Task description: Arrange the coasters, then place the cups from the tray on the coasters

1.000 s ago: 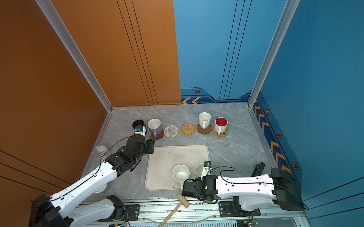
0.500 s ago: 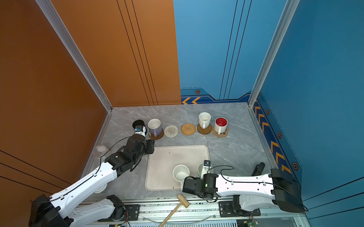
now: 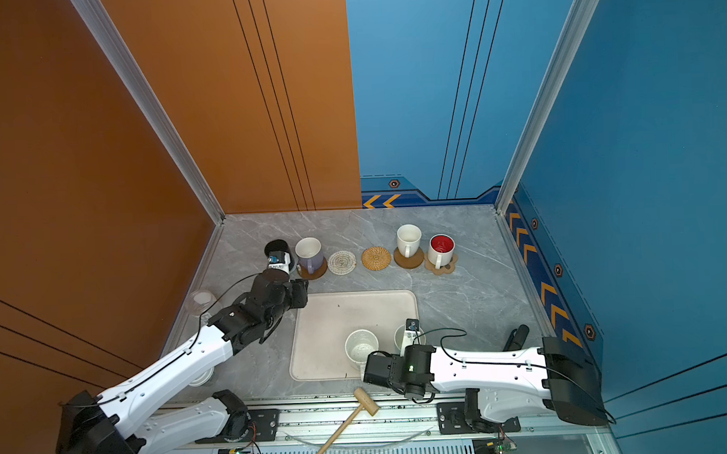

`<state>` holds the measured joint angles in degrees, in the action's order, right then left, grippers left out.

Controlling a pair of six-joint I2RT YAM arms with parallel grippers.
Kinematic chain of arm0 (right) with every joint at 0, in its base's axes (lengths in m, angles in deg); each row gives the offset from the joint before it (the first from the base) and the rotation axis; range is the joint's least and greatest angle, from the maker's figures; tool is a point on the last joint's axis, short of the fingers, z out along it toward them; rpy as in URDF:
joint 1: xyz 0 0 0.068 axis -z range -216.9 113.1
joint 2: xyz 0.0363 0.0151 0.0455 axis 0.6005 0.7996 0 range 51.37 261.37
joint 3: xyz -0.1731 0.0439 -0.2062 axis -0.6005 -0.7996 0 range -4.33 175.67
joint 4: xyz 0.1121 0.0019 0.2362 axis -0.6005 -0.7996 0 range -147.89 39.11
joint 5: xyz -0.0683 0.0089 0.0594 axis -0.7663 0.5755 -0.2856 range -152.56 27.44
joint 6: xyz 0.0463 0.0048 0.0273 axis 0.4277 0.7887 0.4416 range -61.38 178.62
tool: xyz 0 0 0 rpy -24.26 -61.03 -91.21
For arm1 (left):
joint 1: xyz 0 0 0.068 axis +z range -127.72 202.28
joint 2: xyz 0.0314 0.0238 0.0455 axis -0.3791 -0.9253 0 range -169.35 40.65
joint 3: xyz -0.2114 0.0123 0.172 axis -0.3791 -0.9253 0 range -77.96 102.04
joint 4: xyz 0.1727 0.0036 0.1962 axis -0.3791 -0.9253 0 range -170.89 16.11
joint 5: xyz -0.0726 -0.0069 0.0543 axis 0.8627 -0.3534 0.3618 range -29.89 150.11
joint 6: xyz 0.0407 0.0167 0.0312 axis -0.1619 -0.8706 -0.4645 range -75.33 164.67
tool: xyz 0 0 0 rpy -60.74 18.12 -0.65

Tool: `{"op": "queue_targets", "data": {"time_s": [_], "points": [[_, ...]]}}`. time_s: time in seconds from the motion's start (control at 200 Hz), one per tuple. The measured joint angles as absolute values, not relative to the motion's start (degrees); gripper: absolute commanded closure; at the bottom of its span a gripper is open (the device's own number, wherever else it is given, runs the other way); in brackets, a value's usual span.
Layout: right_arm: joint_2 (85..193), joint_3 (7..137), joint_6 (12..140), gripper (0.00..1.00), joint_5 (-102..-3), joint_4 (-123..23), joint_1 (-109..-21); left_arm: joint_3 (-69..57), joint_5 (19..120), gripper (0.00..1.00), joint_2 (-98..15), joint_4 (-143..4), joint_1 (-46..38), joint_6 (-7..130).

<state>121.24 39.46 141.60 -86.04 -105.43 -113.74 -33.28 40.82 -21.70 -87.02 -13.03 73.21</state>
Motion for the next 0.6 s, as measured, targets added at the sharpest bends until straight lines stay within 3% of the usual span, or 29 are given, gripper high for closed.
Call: {"op": "queue_targets", "data": {"time_s": [0.355, 0.601], "points": [[121.3, 45.23, 137.97, 1.0, -86.35, -109.19, -112.98, -33.71, 40.82, 0.5, -21.57, -87.02, -13.03, 73.21], [121.3, 49.84, 131.59, 1.0, -86.55, -111.58, -107.47, -33.71, 40.82, 0.5, -21.57, -87.02, -12.99, 73.21]]}}
